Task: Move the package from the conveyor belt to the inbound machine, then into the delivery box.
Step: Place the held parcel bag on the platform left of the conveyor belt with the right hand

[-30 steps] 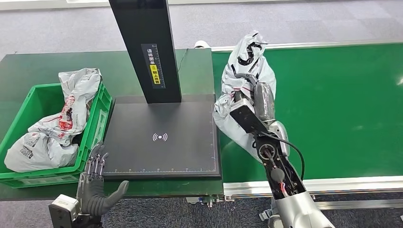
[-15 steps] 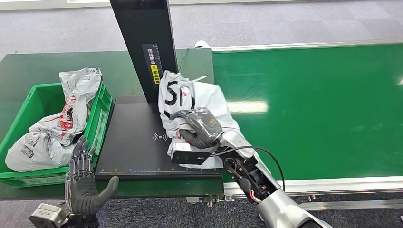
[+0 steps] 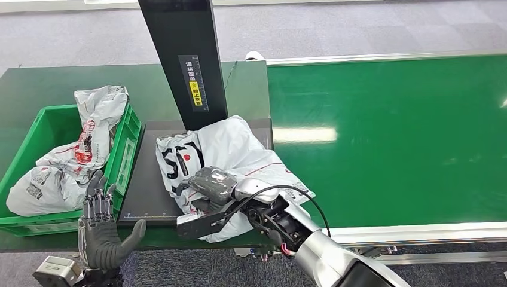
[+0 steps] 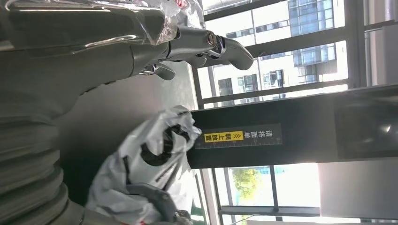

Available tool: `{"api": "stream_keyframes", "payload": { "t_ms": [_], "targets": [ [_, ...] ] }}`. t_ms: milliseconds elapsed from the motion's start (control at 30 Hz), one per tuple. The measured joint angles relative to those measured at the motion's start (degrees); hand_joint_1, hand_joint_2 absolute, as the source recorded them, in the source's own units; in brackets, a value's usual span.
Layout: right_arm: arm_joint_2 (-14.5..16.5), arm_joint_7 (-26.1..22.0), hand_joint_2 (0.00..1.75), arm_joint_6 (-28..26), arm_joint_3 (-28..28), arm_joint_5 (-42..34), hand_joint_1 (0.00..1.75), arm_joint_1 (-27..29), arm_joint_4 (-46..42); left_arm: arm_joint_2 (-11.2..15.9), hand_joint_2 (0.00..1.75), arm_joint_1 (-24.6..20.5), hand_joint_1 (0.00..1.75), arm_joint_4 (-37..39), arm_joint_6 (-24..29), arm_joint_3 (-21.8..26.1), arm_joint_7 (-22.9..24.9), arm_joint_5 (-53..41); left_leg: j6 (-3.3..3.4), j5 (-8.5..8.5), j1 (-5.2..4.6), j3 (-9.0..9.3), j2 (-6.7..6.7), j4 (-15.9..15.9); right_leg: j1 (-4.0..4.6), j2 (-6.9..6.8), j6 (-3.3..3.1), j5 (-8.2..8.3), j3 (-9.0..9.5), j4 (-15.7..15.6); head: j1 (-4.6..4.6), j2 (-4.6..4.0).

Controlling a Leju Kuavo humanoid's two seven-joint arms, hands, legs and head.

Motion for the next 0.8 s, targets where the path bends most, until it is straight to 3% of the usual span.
{"api": "stream_keyframes", "payload": {
  "t_ms": [133, 200, 267, 333, 633, 800],
  "targets": [
    [0.5, -0.2, 1.75, -1.7, 1.8, 0.4, 1.75, 0.0, 0.9, 0.0, 1.75, -0.1, 0.0, 0.0, 0.0, 0.1, 0.0, 0.0, 0.0, 0.0, 0.0, 0.0, 0.0, 0.0, -0.01, 0.0, 0.0, 0.0, 0.01, 0.0, 0.0, 0.0],
    [0.6, -0.2, 1.75, -3.0, 2.4, 0.3, 1.0, 0.0, 1.3, 0.0, 1.75, -0.2, 0.0, 0.0, 0.0, 0.1, -0.2, 0.0, 0.0, 0.0, 0.0, 0.01, 0.0, 0.0, -0.01, 0.0, 0.0, 0.0, 0.01, 0.0, 0.0, 0.0],
    [0.6, 0.0, 1.75, -4.6, 2.7, 0.2, 0.13, 0.0, 1.6, 0.0, 1.75, -0.3, 0.0, 0.0, 0.0, 0.1, -0.3, 0.0, 0.0, 0.0, 0.0, 0.01, 0.0, 0.0, 0.0, 0.0, 0.0, 0.0, 0.0, 0.0, -0.01, 0.0],
    [0.7, 0.5, 1.75, -6.0, 2.9, 0.0, 0.0, -0.1, 1.7, 0.0, 1.75, -0.6, 0.0, 0.0, 0.0, 0.1, -0.3, 0.1, 0.0, 0.0, 0.0, 0.01, 0.0, 0.0, 0.0, 0.0, 0.0, 0.0, 0.0, 0.0, -0.01, 0.0],
    [0.5, 4.0, 1.75, -11.8, 2.4, -1.0, 0.0, -0.4, 1.4, 0.0, 1.75, -0.8, 0.0, 0.1, -0.1, 0.1, -0.3, 0.1, 0.0, 0.0, 0.0, 0.01, 0.0, 0.0, -0.01, 0.0, 0.0, 0.0, 0.0, 0.0, -0.01, 0.0],
    [-0.1, 1.6, 1.75, -17.1, 0.0, -4.3, 0.0, 0.3, -1.5, 0.0, 1.75, -0.8, 0.0, 0.1, -0.2, 0.0, -0.3, 0.1, 0.0, 0.0, 0.0, 0.02, 0.0, 0.0, -0.01, 0.0, 0.0, 0.0, -0.01, 0.0, -0.01, 0.0]
  ]
}}
